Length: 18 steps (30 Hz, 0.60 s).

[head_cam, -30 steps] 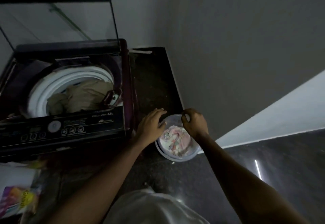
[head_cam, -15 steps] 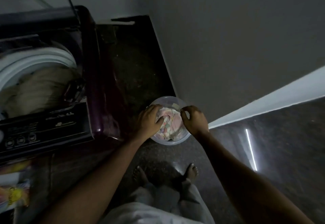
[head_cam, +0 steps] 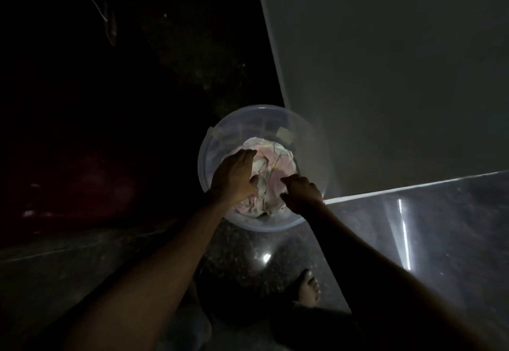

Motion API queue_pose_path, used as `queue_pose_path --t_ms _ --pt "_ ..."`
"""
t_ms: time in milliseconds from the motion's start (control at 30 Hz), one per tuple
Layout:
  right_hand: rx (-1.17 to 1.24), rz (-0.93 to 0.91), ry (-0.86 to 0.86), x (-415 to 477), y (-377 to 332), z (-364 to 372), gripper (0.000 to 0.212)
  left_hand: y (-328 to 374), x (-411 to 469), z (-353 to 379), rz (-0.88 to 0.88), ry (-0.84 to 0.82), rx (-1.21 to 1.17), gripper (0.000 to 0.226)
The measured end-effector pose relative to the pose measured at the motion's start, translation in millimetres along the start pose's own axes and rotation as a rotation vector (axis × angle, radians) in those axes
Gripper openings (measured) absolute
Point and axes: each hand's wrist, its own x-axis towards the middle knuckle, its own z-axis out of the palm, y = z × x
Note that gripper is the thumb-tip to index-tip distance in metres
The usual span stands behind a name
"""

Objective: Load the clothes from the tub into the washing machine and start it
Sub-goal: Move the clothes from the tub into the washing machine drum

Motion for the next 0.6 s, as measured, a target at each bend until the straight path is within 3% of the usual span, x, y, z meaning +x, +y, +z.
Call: queue_pose_path --t_ms 133,233,367,500,600 --pt "-0.271 -0.004 -0.290 72 19 55 0.057 -31 28 72 -0.008 -0.061 0.015 0.063" --pt "-0.380 0.029 -0.366 101 19 81 0.056 -49 38 102 -0.067 -0.137 0.005 0.065" --pt "-0.134 0.053 -0.282 115 14 92 0.060 -59 37 106 -0.140 -0.216 -0.060 0.066" --pt "0.110 -0.050 -0.079 90 13 51 0.035 -45 23 78 -0.210 -0.197 -0.184 0.058" --pt "0.365 -0.111 0.135 44 -2 -3 0.022 -20 6 38 -0.259 -0.185 -0.276 0.064"
